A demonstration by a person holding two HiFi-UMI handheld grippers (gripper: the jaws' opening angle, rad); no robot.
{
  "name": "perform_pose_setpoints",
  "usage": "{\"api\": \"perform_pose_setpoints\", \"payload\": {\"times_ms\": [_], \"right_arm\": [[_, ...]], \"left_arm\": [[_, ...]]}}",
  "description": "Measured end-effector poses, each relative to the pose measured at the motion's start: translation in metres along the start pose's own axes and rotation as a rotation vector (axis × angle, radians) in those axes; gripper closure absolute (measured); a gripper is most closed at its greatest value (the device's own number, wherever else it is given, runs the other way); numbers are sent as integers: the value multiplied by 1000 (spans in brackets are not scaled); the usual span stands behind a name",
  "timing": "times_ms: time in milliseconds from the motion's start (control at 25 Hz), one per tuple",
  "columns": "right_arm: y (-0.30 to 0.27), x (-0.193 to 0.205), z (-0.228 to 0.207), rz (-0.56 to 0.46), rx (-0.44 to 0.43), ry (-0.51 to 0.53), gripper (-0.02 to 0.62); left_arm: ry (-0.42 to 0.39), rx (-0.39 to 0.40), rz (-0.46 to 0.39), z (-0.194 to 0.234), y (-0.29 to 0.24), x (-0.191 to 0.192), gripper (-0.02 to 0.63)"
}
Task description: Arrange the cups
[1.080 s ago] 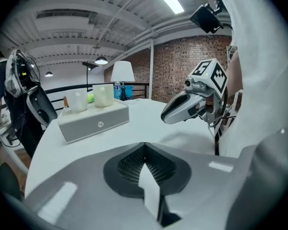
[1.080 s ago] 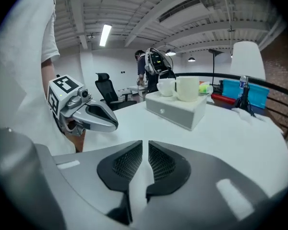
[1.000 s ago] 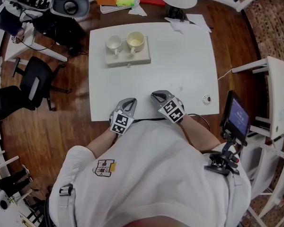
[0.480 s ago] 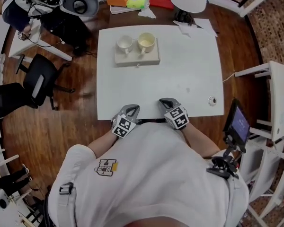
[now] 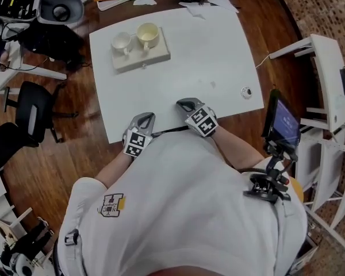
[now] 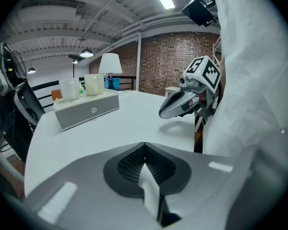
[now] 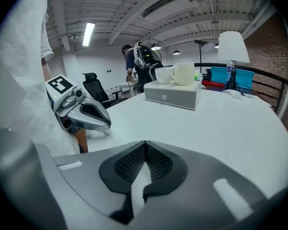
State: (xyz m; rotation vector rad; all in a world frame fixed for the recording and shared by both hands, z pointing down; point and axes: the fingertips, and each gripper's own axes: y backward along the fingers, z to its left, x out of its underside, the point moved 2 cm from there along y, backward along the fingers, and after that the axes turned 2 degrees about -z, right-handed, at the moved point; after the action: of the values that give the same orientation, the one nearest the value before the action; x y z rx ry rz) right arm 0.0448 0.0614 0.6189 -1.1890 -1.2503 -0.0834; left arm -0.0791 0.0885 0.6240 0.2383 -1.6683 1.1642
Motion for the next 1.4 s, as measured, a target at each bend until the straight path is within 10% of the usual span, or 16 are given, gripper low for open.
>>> {"api": "perform_pose_setpoints", "payload": {"times_ms": [1400], "right_arm": [[1, 5, 1, -2, 2, 12, 595]], "left_arm": [[-24, -27, 5, 3, 0, 4, 606]]}}
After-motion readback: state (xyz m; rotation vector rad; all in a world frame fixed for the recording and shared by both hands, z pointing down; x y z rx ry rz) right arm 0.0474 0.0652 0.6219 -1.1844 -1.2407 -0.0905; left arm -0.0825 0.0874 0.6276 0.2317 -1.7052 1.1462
